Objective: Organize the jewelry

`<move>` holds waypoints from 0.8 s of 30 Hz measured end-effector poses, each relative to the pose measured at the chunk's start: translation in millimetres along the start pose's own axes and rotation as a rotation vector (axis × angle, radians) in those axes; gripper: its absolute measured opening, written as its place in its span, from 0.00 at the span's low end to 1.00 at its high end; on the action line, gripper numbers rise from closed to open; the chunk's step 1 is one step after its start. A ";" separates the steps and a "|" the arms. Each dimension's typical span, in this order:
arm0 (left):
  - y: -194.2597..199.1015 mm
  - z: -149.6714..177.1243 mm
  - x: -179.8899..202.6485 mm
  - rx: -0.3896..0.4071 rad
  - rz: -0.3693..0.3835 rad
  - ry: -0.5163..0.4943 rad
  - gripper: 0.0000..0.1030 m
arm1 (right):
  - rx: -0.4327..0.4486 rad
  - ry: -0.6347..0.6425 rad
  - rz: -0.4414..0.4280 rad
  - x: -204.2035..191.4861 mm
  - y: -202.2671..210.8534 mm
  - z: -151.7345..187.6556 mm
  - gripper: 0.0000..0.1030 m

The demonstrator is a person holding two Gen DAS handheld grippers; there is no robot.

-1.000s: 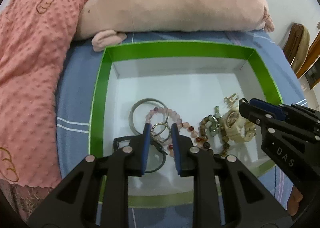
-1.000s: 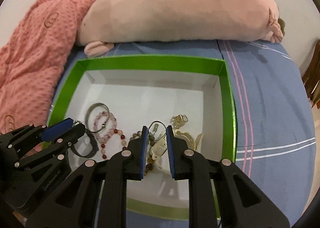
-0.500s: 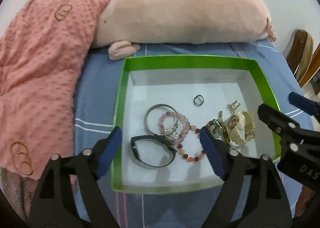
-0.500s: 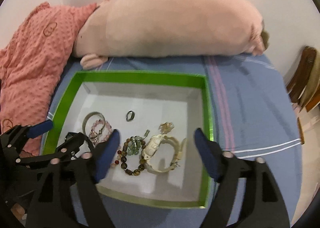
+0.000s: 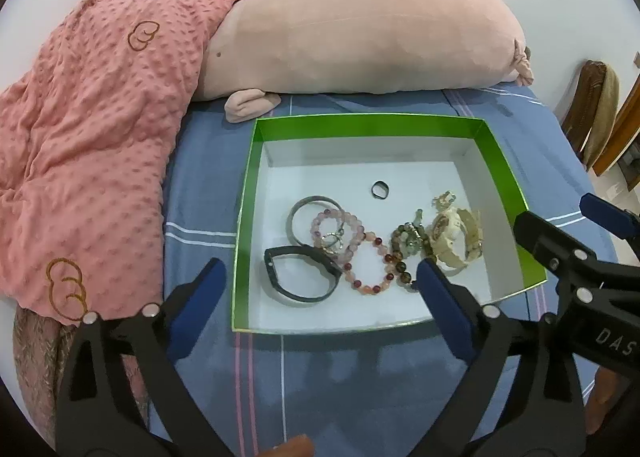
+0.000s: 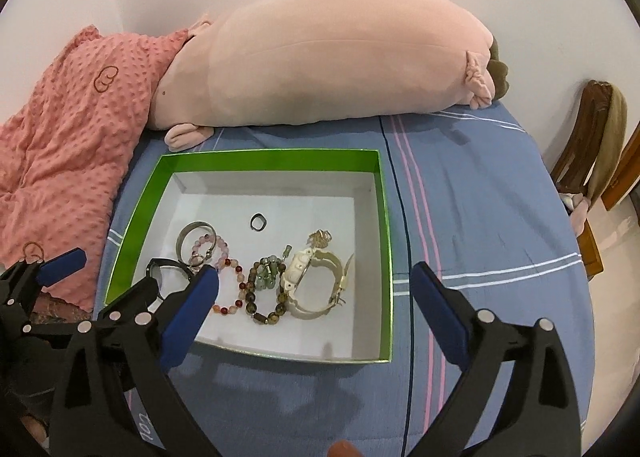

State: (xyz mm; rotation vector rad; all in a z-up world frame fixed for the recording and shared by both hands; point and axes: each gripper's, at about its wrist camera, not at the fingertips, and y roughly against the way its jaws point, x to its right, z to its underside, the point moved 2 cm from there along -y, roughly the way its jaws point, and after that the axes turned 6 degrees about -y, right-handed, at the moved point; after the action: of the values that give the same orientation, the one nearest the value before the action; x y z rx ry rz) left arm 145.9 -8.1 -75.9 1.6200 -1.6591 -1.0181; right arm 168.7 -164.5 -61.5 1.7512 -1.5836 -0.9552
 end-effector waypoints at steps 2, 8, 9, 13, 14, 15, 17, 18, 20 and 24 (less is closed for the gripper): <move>3.2 0.7 0.9 0.003 0.003 -0.001 0.97 | 0.001 -0.003 -0.002 0.3 2.4 0.5 0.94; 7.4 1.9 2.4 0.001 0.005 -0.009 0.98 | 0.005 0.002 -0.004 -2.1 9.4 1.8 0.94; 7.9 2.3 2.7 0.000 0.002 -0.011 0.98 | 0.005 0.004 -0.004 -2.5 9.6 1.9 0.94; 9.6 3.8 2.5 0.001 -0.004 -0.011 0.98 | 0.005 0.007 -0.008 -5.0 11.7 3.7 0.94; 10.0 3.9 2.0 0.000 -0.004 -0.010 0.98 | 0.005 0.008 -0.009 -5.9 12.0 4.0 0.94; 9.8 4.0 1.6 0.000 -0.003 -0.010 0.98 | 0.005 0.009 -0.009 -5.8 12.4 4.2 0.94; 9.9 4.1 0.6 0.000 -0.001 -0.009 0.98 | 0.005 0.012 -0.009 -6.5 12.5 4.3 0.94; 9.9 4.1 0.5 -0.001 -0.002 -0.010 0.98 | 0.005 0.013 -0.010 -6.6 12.6 4.3 0.94; 10.0 4.3 0.4 -0.002 -0.003 -0.009 0.98 | 0.006 0.013 -0.010 -7.2 12.3 3.9 0.94; 9.5 4.8 -0.7 -0.005 0.001 -0.006 0.98 | 0.006 0.014 -0.009 -7.4 12.4 4.1 0.94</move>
State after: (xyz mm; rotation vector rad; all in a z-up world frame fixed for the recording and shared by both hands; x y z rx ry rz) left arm 136.9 -7.2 -70.4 1.6136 -1.6603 -1.0272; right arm 158.0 -158.5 -52.9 1.7669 -1.5724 -0.9420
